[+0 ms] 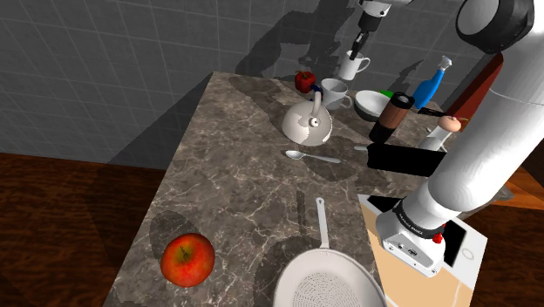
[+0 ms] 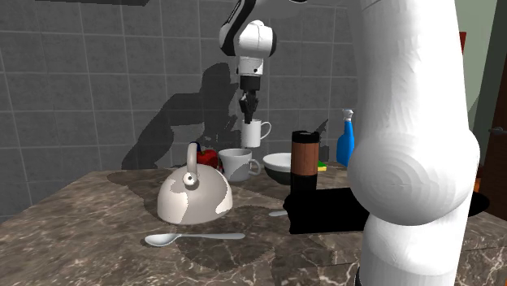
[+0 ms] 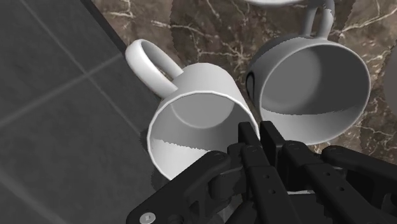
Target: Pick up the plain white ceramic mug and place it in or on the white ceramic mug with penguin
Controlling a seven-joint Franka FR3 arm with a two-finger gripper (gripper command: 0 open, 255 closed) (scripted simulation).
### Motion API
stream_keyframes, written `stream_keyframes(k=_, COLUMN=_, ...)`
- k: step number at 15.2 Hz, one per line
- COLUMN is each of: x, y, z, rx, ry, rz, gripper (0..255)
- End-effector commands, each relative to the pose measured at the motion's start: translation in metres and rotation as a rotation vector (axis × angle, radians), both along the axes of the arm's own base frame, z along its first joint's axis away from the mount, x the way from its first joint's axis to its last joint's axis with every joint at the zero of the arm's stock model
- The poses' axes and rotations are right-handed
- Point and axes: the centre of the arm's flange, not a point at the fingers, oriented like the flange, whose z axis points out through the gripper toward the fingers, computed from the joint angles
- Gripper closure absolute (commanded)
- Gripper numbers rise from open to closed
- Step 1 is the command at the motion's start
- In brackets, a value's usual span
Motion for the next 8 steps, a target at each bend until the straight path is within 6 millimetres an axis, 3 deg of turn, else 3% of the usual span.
stream_keyframes(k=1, x=0.0, y=0.0, z=0.011, rx=0.0, ry=0.0, rz=0.0, gripper=255)
stream_keyframes(k=8, x=0.0, y=0.0, z=0.045, rx=0.0, ry=0.0, rz=0.0, gripper=255)
